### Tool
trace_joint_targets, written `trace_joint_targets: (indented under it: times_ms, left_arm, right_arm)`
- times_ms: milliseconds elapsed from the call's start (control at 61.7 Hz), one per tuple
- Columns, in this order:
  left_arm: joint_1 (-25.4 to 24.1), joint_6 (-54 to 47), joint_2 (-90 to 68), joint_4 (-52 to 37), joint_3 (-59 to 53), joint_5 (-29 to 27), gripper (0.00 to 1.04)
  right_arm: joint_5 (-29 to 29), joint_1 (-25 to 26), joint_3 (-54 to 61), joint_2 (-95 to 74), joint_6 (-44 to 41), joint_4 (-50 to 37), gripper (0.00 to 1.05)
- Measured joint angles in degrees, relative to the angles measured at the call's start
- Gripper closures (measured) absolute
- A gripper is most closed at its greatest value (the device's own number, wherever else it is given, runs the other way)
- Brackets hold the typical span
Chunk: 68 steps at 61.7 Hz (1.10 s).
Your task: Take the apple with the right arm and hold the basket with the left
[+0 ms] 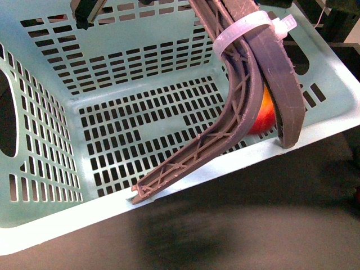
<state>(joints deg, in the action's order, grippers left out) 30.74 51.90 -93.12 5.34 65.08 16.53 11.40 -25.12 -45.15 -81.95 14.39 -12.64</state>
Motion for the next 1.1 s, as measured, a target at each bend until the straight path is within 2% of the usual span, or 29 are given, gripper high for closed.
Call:
trace_joint_targets:
  times_ms: [227, 308, 356, 421, 502, 729, 923, 988, 1102]
  left_arm:
    - [-0.02, -0.02, -0.31, 0.04, 0.0, -0.24, 0.91]
    - [-0.04, -0.28, -0.31, 0.04, 0.0, -0.33, 0.91]
    - [-0.02, -0.24, -0.31, 0.04, 0.0, -0.28, 0.91]
    - [-0.04, -0.17, -0.31, 0.04, 0.0, -0.02, 0.91]
    - [-0.02, -0.17, -0.31, 0.04, 0.0, -0.02, 0.91]
    - [0.02, 0.04, -0.31, 0.02, 0.0, 0.22, 0.91]
    - [-0.04, -0.2, -0.31, 0.02, 0.0, -0.22, 0.91]
    - [-0.04, -0.15, -0.31, 0.02, 0.0, 0.0, 0.91]
    - [-0.04, -0.17, -0.33, 0.02, 0.0, -0.02, 0.91]
  right_arm:
    - [3.63, 5.79, 1.66, 7.5, 0.02, 1.79, 0.09]
    - [8.13, 9.6, 4.44, 13.53, -0.04, 2.58, 0.09]
    - [5.81, 11.89, 7.5, 16.5, -2.21, -1.86, 0.13]
    - [0.7, 14.75, 13.44, 20.44, -6.34, -12.2, 0.24]
    - [-2.29, 16.09, 18.8, 23.78, -10.12, -19.41, 0.36]
    - [-4.94, 18.49, 27.78, 28.79, -13.07, -22.18, 0.69]
    - [-6.8, 20.39, 33.51, 34.84, -13.97, -22.47, 1.03]
    - [-10.91, 23.43, 35.41, 37.2, -14.08, -21.88, 1.03]
    - [-11.02, 24.9, 37.35, 40.11, -14.08, -20.9, 1.03]
